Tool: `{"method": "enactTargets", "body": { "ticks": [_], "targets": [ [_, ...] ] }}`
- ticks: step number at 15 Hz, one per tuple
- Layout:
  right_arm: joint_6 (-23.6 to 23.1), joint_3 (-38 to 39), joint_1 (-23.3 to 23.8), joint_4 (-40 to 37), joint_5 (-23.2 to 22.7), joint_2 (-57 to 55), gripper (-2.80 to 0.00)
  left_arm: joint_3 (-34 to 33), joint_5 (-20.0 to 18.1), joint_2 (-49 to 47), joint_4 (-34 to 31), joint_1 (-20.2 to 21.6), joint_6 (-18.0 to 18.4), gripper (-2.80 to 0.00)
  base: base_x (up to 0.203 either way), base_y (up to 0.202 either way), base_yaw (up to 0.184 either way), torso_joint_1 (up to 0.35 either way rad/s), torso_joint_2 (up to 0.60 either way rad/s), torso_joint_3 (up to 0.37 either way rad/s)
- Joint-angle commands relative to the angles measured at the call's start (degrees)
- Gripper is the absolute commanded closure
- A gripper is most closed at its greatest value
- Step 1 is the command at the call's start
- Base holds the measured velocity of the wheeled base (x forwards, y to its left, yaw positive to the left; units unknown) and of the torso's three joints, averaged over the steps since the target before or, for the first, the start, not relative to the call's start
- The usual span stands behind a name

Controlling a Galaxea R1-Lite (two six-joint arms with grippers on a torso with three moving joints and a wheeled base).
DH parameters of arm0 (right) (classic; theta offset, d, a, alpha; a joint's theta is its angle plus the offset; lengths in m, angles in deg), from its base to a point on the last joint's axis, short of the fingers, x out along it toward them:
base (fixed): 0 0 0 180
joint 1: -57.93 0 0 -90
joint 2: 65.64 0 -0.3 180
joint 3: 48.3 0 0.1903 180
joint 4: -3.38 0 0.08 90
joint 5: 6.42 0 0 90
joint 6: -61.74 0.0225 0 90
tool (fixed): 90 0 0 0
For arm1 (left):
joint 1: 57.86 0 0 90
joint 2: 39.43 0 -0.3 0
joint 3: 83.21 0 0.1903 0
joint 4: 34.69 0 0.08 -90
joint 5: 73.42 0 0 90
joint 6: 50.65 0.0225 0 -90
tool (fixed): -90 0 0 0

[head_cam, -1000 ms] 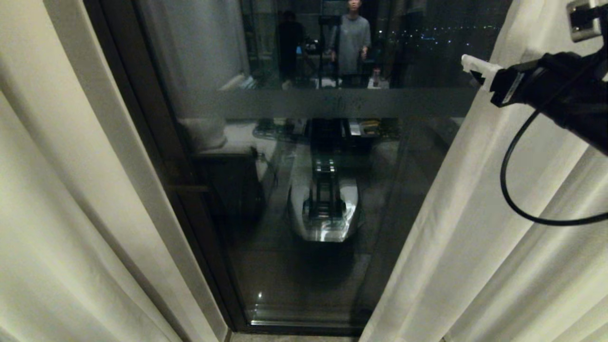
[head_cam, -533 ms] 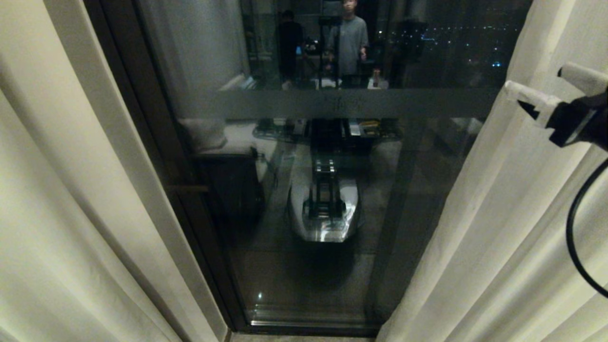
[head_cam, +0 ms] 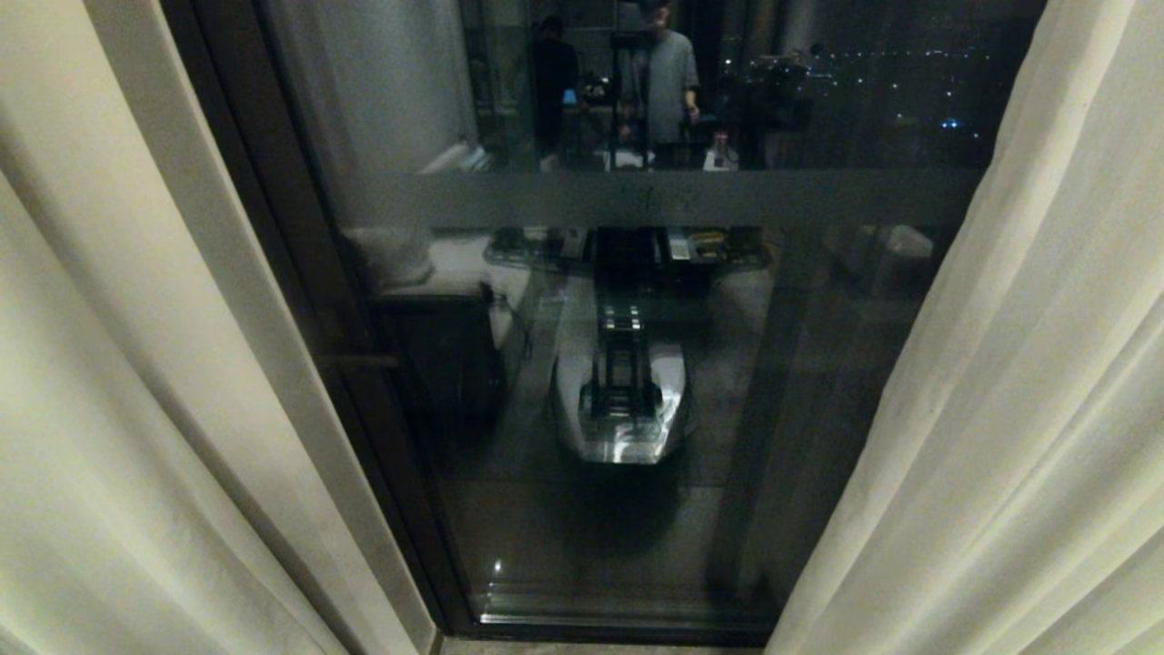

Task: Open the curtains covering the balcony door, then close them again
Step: Close the inner curtains on both sides

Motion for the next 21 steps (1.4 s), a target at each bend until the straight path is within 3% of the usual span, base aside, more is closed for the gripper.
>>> {"method": "enactTargets", "body": {
  "ticks": [1,9,13,16,19,21],
  "targets": [
    [-0.3,3.5,1.3,-6.2,-0.1,12.5,0.00,0.0,0.0,0.0,0.0,0.0,0.0,0.00,0.000,0.000,0.000,0.000,0.00,0.000],
    [-4.7,6.1,1.7,-48.5,0.0,47.5,0.00,0.0,0.0,0.0,0.0,0.0,0.0,0.00,0.000,0.000,0.000,0.000,0.00,0.000],
    [-4.7,13.7,1.7,-47.5,-0.1,50.2,0.00,0.0,0.0,0.0,0.0,0.0,0.0,0.00,0.000,0.000,0.000,0.000,0.00,0.000],
    [-1.4,20.4,1.7,-41.8,0.2,50.2,0.00,0.0,0.0,0.0,0.0,0.0,0.0,0.00,0.000,0.000,0.000,0.000,0.00,0.000],
    [2.4,22.8,1.7,-41.1,4.9,50.2,0.00,0.0,0.1,0.0,0.0,0.0,0.0,0.00,0.000,0.000,0.000,0.000,0.00,0.000],
    [4.3,23.1,1.7,-39.6,4.9,50.2,0.00,0.0,0.0,0.0,0.0,0.0,0.0,0.00,0.000,0.000,0.000,0.000,0.00,0.000]
  ]
}}
